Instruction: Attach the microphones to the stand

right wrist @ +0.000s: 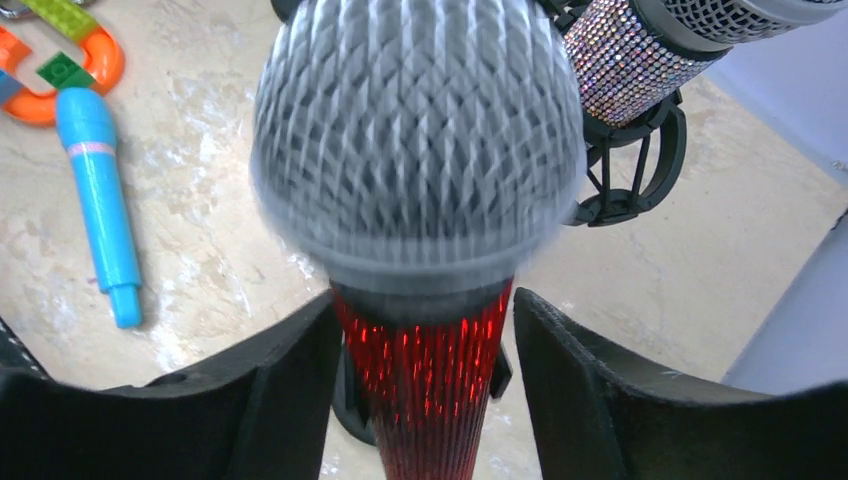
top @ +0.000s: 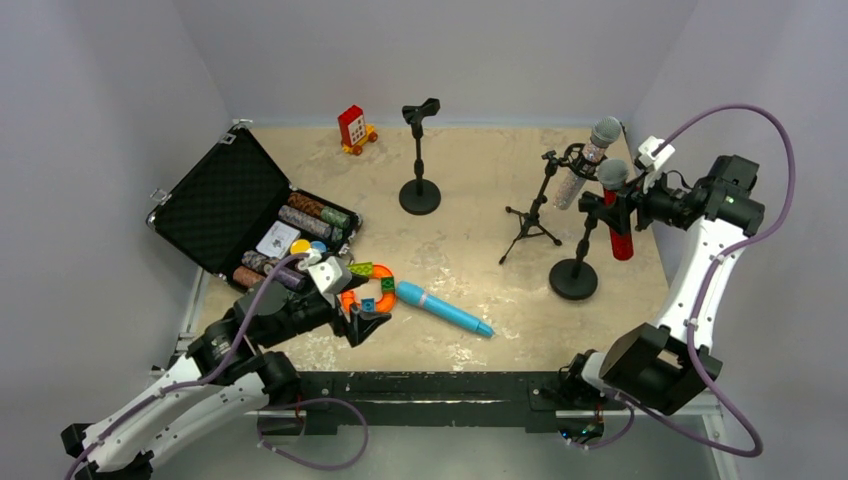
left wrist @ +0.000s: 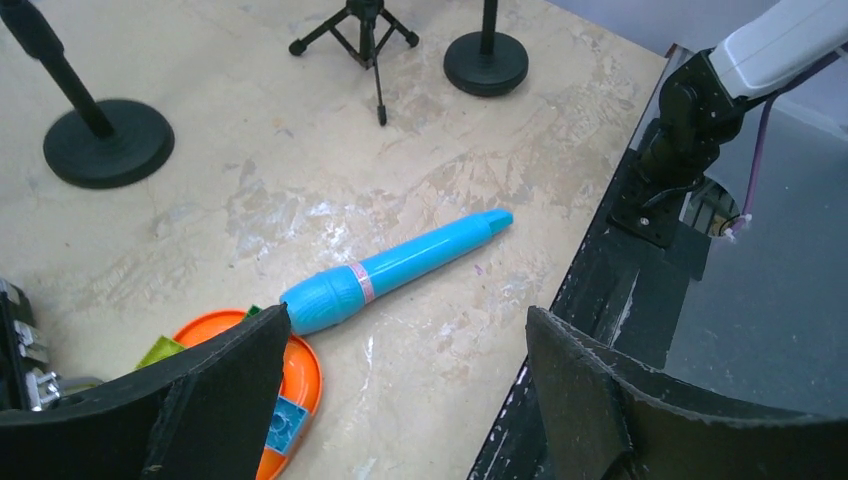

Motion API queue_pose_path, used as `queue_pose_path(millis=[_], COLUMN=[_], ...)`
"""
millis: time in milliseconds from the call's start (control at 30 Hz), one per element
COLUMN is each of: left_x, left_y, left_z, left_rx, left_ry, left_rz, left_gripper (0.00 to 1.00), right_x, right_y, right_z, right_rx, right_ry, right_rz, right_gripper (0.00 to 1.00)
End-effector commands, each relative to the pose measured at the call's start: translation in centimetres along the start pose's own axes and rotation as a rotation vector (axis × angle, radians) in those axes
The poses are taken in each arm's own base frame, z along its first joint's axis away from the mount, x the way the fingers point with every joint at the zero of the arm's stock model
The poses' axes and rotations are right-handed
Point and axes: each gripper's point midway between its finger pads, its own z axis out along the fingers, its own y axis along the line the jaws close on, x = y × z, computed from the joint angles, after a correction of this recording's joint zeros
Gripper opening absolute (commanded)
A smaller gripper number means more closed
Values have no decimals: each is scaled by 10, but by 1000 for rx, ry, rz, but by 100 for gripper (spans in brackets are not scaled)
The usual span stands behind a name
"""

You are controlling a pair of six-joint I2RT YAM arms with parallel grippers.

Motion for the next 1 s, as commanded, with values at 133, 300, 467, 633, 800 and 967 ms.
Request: queue_pose_path(millis=[133, 300, 467, 633, 800, 967], left_x=[26, 32, 29, 26, 23, 22], left_y=[10, 11, 11, 15, 16, 23], left_z=[14, 16, 14, 10, 9, 6], left_rx=[-85, -93, -96, -115, -124, -164], left_ry=[20, 30, 19, 13, 3, -5], left_rz=[-224, -251, -247, -223, -217, -217], left_gripper=[92, 91, 91, 92, 92, 96], right_x=[-21, -34, -59, -91, -116, -120], right_y=[6, 13, 20, 24, 43, 87], right_z=[-25, -34, -48, -63, -70, -51], right_rx=[50, 64, 91, 132, 97, -35], right_ry=[-41, -46, -65, -95, -146, -143], right_rz=[-111, -137, -184, -236, -260, -290], right_gripper=[82, 86, 90, 95, 98, 99])
